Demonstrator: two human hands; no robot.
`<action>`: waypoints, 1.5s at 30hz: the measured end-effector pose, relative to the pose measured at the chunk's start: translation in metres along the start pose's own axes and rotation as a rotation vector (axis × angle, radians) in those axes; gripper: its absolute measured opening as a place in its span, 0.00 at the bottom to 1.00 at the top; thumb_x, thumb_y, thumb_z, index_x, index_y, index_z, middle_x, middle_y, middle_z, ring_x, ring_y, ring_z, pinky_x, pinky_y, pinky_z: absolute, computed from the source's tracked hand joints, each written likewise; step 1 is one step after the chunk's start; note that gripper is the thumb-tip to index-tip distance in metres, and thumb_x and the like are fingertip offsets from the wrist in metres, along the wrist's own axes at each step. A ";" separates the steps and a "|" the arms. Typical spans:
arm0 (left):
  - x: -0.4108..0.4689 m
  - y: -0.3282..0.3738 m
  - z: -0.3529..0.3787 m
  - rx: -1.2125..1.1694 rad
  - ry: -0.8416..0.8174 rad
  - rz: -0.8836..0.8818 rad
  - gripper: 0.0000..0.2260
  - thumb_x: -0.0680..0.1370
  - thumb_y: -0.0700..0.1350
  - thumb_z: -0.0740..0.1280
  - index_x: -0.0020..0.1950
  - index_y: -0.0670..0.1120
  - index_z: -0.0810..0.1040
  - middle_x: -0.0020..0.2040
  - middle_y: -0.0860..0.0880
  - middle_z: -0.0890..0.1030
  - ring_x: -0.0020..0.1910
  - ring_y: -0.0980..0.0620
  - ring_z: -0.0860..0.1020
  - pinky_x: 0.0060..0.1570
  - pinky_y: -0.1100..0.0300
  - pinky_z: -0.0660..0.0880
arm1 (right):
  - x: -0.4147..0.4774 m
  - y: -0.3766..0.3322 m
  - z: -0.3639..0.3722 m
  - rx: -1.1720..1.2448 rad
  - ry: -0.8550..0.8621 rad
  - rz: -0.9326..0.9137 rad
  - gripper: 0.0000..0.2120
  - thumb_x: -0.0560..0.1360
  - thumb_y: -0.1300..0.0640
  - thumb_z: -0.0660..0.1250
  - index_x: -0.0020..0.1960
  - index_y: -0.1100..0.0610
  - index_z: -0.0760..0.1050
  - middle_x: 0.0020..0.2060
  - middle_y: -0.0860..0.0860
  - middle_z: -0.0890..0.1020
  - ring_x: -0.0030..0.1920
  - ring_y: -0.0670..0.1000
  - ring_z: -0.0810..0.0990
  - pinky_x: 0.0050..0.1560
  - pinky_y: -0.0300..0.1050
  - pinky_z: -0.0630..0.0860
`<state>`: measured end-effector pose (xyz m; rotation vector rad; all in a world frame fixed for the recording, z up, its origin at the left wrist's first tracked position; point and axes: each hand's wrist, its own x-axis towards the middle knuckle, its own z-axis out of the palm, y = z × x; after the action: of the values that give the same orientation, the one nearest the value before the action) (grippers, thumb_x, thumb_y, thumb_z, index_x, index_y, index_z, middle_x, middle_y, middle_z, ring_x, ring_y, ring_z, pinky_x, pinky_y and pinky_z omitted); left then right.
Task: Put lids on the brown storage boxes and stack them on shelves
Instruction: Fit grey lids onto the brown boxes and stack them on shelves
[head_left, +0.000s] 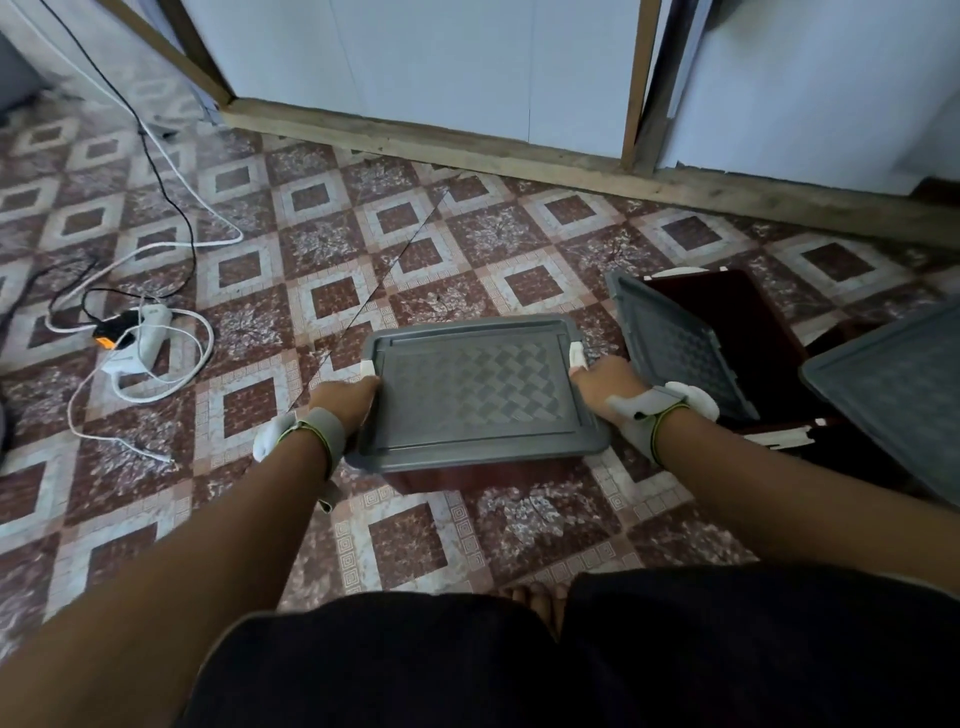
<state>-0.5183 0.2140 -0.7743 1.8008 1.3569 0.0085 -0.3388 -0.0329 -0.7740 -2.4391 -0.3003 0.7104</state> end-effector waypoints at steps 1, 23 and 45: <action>-0.003 0.007 -0.011 -0.089 0.005 -0.021 0.18 0.78 0.55 0.66 0.47 0.39 0.76 0.47 0.41 0.77 0.47 0.41 0.76 0.53 0.49 0.76 | -0.004 -0.010 -0.009 0.068 0.033 -0.007 0.24 0.83 0.47 0.53 0.29 0.52 0.60 0.24 0.54 0.65 0.26 0.54 0.63 0.31 0.43 0.62; -0.303 0.319 -0.118 -1.108 -0.146 0.493 0.09 0.75 0.51 0.66 0.41 0.46 0.77 0.38 0.48 0.77 0.33 0.48 0.75 0.32 0.63 0.70 | -0.232 -0.130 -0.379 1.012 0.756 -0.338 0.29 0.60 0.44 0.70 0.58 0.55 0.76 0.52 0.50 0.79 0.51 0.52 0.78 0.43 0.44 0.70; -0.361 0.497 -0.054 -1.118 -0.125 0.786 0.22 0.66 0.66 0.60 0.42 0.52 0.85 0.51 0.50 0.85 0.55 0.45 0.80 0.61 0.41 0.75 | -0.239 -0.171 -0.456 1.160 0.690 -0.586 0.29 0.60 0.44 0.69 0.60 0.46 0.70 0.54 0.49 0.80 0.51 0.54 0.81 0.50 0.55 0.81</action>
<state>-0.3028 -0.0570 -0.2643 1.1744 0.2911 0.8734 -0.2960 -0.1931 -0.2571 -1.2395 -0.2065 -0.2307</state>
